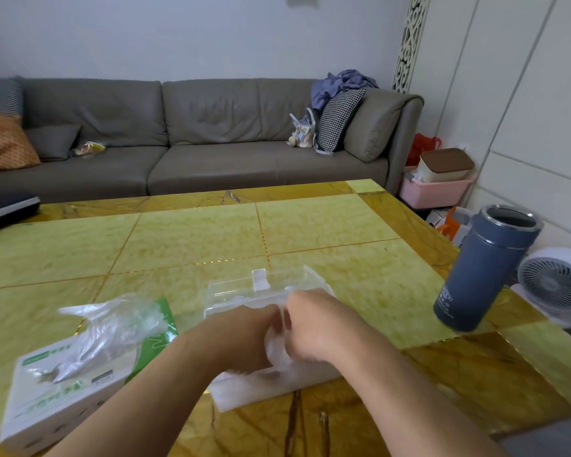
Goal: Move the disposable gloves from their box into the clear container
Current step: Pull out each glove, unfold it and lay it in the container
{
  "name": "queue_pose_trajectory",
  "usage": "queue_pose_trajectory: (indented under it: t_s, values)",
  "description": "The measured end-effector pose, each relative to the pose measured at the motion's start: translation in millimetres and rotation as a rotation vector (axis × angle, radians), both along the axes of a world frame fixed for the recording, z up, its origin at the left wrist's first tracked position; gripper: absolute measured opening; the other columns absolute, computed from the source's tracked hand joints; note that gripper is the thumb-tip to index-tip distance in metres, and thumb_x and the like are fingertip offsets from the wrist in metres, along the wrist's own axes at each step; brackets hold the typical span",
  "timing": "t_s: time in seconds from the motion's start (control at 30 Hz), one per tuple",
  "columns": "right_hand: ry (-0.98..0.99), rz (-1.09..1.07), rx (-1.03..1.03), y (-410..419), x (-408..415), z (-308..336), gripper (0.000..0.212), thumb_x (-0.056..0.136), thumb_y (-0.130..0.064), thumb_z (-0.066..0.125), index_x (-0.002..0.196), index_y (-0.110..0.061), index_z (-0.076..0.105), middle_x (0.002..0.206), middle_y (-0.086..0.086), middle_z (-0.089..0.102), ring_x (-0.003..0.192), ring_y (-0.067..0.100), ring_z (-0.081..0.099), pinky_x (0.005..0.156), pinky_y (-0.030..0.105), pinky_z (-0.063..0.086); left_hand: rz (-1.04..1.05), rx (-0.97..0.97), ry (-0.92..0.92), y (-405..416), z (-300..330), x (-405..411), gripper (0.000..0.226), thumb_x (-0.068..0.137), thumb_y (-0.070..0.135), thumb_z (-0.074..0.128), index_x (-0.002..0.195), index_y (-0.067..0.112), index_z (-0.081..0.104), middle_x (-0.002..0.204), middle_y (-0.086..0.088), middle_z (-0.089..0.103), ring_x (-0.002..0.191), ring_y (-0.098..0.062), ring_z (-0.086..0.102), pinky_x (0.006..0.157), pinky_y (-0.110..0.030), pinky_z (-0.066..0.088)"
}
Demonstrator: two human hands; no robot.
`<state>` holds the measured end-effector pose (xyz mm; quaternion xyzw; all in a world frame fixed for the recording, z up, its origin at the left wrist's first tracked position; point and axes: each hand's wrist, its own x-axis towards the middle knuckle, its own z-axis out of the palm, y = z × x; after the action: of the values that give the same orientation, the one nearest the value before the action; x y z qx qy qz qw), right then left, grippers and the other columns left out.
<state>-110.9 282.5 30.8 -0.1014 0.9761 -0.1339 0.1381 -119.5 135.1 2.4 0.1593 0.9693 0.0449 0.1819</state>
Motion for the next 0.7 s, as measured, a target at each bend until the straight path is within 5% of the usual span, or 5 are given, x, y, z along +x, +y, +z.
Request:
queue_pose_trajectory:
  t_s: [0.13,0.27,0.37,0.57,0.7]
  values:
    - [-0.085,-0.001,0.080,4.6,-4.8,-9.0,0.038,0.079,-0.020,0.080,0.116,-0.023,0.071,0.107,0.001,0.069,0.085,0.021,0.069,0.056,0.027,0.046,-0.052,-0.003,-0.035,-10.9,4.7,-0.6,0.054,0.091,0.043,0.067,0.138,0.044,0.041,0.105,0.012,0.065,0.090,-0.016,0.058,0.076,-0.032,0.048]
    - [-0.211,0.030,0.152,-1.6,-7.1,-7.8,0.064,0.082,-0.027,0.084,0.141,-0.023,0.059,0.132,0.006,0.059,0.099,0.026,0.068,0.079,0.036,0.058,-0.037,0.007,-0.116,-19.8,13.9,-2.3,0.065,0.084,0.033,0.075,0.138,0.051,0.043,0.090,0.020,0.061,0.089,-0.012,0.065,0.082,-0.035,0.059]
    - [-0.268,0.074,0.234,-6.7,-12.9,-6.4,0.080,0.080,-0.040,0.088,0.149,-0.023,0.053,0.140,0.008,0.057,0.112,0.029,0.066,0.089,0.038,0.057,-0.048,-0.120,-0.107,-16.7,20.4,3.3,0.073,0.087,0.022,0.072,0.146,0.048,0.037,0.109,0.017,0.062,0.084,-0.009,0.062,0.063,-0.026,0.051]
    - [-0.429,0.128,0.359,-19.5,-24.8,-7.9,0.073,0.084,-0.043,0.085,0.144,-0.012,0.056,0.131,0.008,0.067,0.110,0.034,0.068,0.098,0.046,0.057,0.041,-0.297,-0.077,-2.9,22.1,14.6,0.064,0.092,0.005,0.064,0.148,0.024,0.041,0.132,0.000,0.059,0.117,-0.022,0.060,0.075,-0.028,0.039]
    - [-0.455,0.113,0.368,-20.8,-23.4,-5.0,0.069,0.087,-0.038,0.082,0.144,-0.013,0.053,0.115,0.008,0.065,0.093,0.032,0.064,0.080,0.041,0.058,0.099,-0.377,-0.186,11.8,31.7,14.0,0.099,0.091,0.007,0.070,0.162,0.019,0.003,0.131,-0.009,0.063,0.114,-0.029,0.065,0.076,-0.031,0.046]
